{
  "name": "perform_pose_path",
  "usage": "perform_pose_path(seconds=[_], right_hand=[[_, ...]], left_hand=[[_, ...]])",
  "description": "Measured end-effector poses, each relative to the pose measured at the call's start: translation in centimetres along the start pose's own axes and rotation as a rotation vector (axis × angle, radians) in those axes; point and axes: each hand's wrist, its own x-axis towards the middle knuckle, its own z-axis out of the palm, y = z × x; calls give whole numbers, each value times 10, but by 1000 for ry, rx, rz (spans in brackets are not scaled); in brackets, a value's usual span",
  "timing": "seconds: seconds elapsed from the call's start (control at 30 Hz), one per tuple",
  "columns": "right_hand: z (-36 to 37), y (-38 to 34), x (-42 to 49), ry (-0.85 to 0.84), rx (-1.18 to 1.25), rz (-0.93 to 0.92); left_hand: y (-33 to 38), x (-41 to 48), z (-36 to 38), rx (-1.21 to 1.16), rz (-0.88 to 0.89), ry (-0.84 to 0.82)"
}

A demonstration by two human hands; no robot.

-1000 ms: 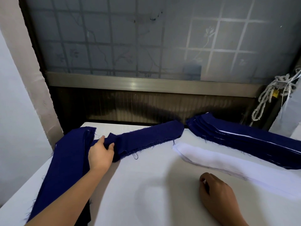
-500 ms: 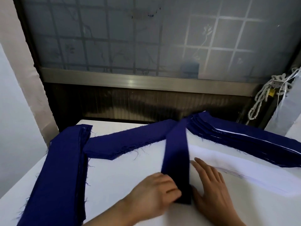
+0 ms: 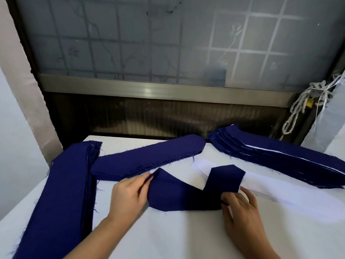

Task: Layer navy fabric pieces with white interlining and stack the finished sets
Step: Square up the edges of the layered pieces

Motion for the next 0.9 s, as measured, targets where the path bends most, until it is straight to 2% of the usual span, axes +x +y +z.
perform_pose_path(seconds=[0.2,0.37,0.53,0.63,0.83,0.9], right_hand=[[3,3,0,-95,-89,41],[-1,7,0,-2,-128,57],[-18,41,-3,138,-208,-50],[-19,53,-11,153,-286,-132],[-22,58,-14,316,-384,49],[-26,55,-12,373,-360,117]], left_hand=[[-4,-4,-2,18,-200,-21],[-6,-2,-3,33,-268,-30],[-5,-3,-2,74,-235,-15],[-4,-3,-3,48,-309,0],[-1,1,-7,-5,-459,65],[-1,2,-8,7,-448,91]])
